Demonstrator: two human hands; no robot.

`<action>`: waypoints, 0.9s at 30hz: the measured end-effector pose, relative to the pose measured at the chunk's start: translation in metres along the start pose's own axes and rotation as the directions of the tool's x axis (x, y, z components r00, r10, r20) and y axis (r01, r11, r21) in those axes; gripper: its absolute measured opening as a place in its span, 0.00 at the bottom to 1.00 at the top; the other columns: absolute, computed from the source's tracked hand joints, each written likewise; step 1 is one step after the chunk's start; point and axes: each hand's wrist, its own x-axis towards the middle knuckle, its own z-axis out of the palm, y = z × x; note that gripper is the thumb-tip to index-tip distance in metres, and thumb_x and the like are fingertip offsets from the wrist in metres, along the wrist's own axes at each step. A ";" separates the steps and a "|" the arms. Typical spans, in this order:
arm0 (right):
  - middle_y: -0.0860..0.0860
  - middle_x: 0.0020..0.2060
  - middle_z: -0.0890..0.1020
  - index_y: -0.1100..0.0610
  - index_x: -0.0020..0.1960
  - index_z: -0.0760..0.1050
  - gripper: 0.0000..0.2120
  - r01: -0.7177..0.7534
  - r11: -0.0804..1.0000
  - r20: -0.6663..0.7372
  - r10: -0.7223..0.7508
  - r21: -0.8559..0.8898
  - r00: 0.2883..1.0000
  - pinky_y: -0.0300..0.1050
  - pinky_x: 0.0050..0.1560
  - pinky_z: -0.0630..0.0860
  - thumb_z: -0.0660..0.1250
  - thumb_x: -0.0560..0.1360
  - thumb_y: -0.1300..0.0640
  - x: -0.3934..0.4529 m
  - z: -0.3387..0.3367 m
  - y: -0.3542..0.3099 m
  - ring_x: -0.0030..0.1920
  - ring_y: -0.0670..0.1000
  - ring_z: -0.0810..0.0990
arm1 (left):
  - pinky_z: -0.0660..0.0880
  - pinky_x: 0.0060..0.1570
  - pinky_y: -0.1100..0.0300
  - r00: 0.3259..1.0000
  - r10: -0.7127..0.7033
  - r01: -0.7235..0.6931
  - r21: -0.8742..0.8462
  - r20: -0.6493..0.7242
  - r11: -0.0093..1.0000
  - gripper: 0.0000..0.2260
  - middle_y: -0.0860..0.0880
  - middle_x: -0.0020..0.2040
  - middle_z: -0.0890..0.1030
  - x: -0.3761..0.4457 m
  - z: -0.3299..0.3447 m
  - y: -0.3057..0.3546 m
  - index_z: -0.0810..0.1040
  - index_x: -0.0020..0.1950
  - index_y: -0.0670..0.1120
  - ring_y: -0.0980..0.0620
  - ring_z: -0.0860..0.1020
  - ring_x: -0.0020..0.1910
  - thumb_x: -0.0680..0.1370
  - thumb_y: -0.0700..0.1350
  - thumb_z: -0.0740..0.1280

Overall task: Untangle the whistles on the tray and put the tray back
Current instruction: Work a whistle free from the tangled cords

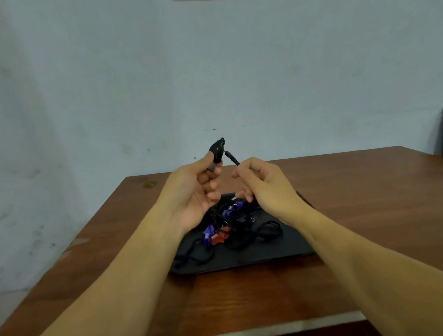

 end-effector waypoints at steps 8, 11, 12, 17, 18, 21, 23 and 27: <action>0.45 0.31 0.77 0.49 0.53 0.75 0.09 0.219 0.792 0.175 -0.144 -0.570 0.974 0.50 0.37 0.74 0.56 0.84 0.51 -0.001 0.022 -0.005 0.33 0.50 0.76 | 0.62 0.25 0.62 0.971 0.217 -0.196 0.179 -0.104 0.964 0.07 0.47 0.33 0.75 0.001 -0.005 0.005 0.77 0.44 0.40 0.54 0.69 0.27 0.81 0.42 0.66; 0.47 0.33 0.77 0.50 0.54 0.73 0.09 0.298 0.689 0.293 -0.130 -0.660 0.947 0.51 0.37 0.74 0.55 0.85 0.50 0.001 0.023 -0.015 0.34 0.53 0.77 | 0.67 0.25 0.61 0.901 0.374 -0.261 0.412 -0.220 0.873 0.06 0.49 0.33 0.77 0.013 -0.016 0.001 0.79 0.48 0.40 0.54 0.70 0.28 0.81 0.43 0.68; 0.47 0.33 0.76 0.50 0.55 0.72 0.09 0.334 0.649 0.334 -0.129 -0.684 0.934 0.51 0.36 0.72 0.54 0.85 0.50 0.000 0.024 -0.018 0.34 0.53 0.76 | 0.69 0.27 0.60 0.877 0.413 -0.265 0.471 -0.245 0.842 0.06 0.49 0.34 0.77 0.017 -0.020 0.000 0.80 0.51 0.40 0.53 0.71 0.29 0.80 0.44 0.68; 0.44 0.30 0.72 0.48 0.51 0.71 0.07 0.485 0.546 0.413 -0.258 -0.683 0.873 0.50 0.34 0.71 0.55 0.84 0.50 -0.003 0.021 -0.041 0.30 0.47 0.71 | 0.70 0.38 0.63 0.807 0.590 -0.261 0.872 -0.039 0.414 0.03 0.52 0.43 0.78 0.018 -0.034 -0.009 0.77 0.53 0.46 0.57 0.75 0.39 0.80 0.44 0.68; 0.43 0.29 0.71 0.48 0.47 0.71 0.08 0.493 0.537 0.404 -0.283 -0.685 0.870 0.48 0.33 0.70 0.56 0.84 0.51 0.000 0.019 -0.045 0.30 0.46 0.71 | 0.69 0.37 0.61 0.809 0.588 -0.264 0.907 0.023 0.328 0.03 0.52 0.42 0.78 0.016 -0.036 -0.011 0.77 0.53 0.47 0.56 0.75 0.38 0.80 0.43 0.67; 0.43 0.29 0.72 0.48 0.42 0.70 0.11 0.485 0.535 0.382 -0.299 -0.692 0.875 0.44 0.34 0.66 0.58 0.83 0.51 0.008 0.016 -0.055 0.30 0.45 0.71 | 0.72 0.38 0.55 0.790 0.577 -0.327 0.938 0.206 0.114 0.03 0.53 0.40 0.78 0.010 -0.034 -0.013 0.77 0.51 0.49 0.52 0.76 0.38 0.80 0.43 0.65; 0.44 0.32 0.77 0.48 0.44 0.75 0.12 0.422 0.646 0.298 -0.298 -0.636 0.907 0.44 0.37 0.70 0.59 0.83 0.50 0.015 0.012 -0.054 0.33 0.45 0.75 | 0.73 0.39 0.55 0.775 0.554 -0.398 0.916 0.305 0.053 0.02 0.54 0.41 0.78 0.007 -0.031 -0.012 0.77 0.51 0.50 0.54 0.76 0.38 0.80 0.45 0.65; 0.43 0.33 0.79 0.49 0.44 0.79 0.11 0.266 0.867 0.051 -0.270 -0.422 0.962 0.40 0.38 0.71 0.62 0.82 0.49 0.031 -0.001 -0.044 0.33 0.43 0.75 | 0.72 0.35 0.65 0.800 0.537 -0.495 0.799 0.267 0.340 0.05 0.53 0.37 0.78 0.000 -0.026 -0.009 0.79 0.55 0.50 0.57 0.74 0.32 0.80 0.46 0.69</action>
